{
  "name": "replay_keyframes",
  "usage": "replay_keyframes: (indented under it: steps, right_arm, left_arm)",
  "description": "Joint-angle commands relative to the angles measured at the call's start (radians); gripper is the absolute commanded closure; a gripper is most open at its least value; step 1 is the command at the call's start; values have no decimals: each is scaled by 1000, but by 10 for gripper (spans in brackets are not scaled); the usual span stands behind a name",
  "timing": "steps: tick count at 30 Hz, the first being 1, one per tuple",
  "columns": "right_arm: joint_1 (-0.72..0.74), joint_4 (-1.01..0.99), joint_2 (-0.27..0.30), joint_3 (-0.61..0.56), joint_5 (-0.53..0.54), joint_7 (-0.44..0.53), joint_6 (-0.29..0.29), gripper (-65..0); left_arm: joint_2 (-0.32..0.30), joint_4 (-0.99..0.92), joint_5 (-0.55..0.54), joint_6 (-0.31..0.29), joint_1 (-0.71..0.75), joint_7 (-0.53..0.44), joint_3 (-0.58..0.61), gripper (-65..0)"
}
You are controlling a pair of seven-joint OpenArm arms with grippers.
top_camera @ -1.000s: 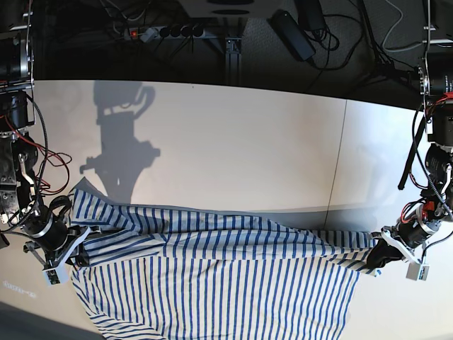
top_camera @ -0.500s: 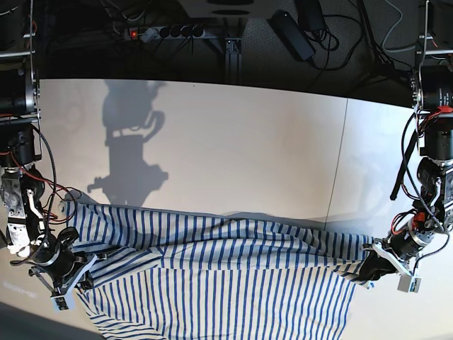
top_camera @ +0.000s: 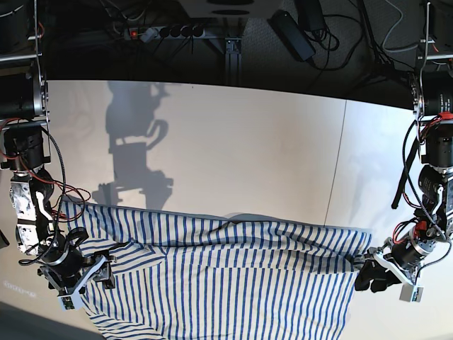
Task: Fold the T-shirt properly
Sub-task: 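Lay the held shirt edge down, folding it over the shirt body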
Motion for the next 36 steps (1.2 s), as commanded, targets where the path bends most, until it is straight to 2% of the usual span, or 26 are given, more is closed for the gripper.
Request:
replay_keyframes:
  steps: [1,3,4,5,6,7,8,10,13,16,22,31,36]
  right_arm:
    - [39,15,14,13,18,30,68,-444]
    - [36,14,10,13,13,30,67,-440]
    - [33,14,8,13,2,31,67,-402]
    - [28,13,4,12,-16,31,67,-316]
    - [24,10,2,12,-27,30,67,-196]
    - [22,9,1,13,-30,30,66,-60]
    - [19,6,0,13,-31,26,66,0]
    - [19,-3,0,13,-48,23,61,0]
    - [19,-38,-3,13,-72,27,58,0]
    - [19,-98,-10,13,-74,40,55,0]
    - [16,-246,-27,13,-74,50,55,0]
    - [1,-343,-28,13,-73,50,55,0]
    - [-36,-340,-28,13,-73,41,56,0]
  left_arm:
    - [-6,14,-13,-15,-38,-23,-6,-314]
    - [2,14,20,-15,-40,-21,-6,-182]
    - [9,14,48,-15,-40,-22,-6,-107]
    - [15,14,74,-15,-37,-21,-5,-41]
    - [24,14,92,-15,-37,-21,-5,0]
    - [32,14,108,-15,-36,-20,-5,0]
    - [43,14,125,-15,-37,-20,-3,0]
    - [61,14,158,13,-37,-20,9,0]
    - [85,14,227,109,-37,-1,51,0]
    - [93,13,265,167,-37,6,125,0]
    - [98,6,277,278,-29,18,232,0]
    - [147,-133,344,299,-26,55,234,0]
    - [148,-133,343,303,-26,161,234,0]
